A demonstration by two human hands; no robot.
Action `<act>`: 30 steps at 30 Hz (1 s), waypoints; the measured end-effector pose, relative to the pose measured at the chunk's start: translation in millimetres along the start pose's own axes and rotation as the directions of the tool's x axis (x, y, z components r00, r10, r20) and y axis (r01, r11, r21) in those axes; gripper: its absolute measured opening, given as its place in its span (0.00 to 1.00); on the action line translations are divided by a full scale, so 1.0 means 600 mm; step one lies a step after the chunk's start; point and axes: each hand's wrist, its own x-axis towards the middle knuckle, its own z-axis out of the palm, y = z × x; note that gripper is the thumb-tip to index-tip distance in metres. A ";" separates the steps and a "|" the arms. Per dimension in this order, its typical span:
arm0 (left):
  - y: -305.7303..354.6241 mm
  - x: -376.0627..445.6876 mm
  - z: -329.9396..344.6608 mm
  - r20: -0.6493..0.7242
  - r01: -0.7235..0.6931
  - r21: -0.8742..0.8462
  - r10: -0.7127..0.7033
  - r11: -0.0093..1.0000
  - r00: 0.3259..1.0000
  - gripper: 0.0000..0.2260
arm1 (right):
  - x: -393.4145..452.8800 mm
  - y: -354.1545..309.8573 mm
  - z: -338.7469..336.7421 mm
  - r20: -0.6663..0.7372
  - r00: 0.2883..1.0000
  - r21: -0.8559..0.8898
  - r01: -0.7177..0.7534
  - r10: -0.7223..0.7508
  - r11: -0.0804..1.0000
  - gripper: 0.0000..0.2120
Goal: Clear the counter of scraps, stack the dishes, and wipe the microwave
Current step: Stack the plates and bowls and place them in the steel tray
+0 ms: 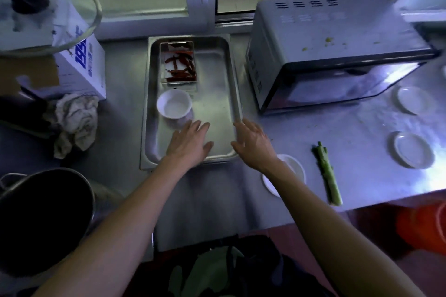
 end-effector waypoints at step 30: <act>0.342 -0.060 0.190 0.301 -0.421 0.153 0.363 0.894 0.882 0.34 | -0.364 0.260 0.022 -0.001 0.919 0.126 -0.390 0.394 0.912 0.29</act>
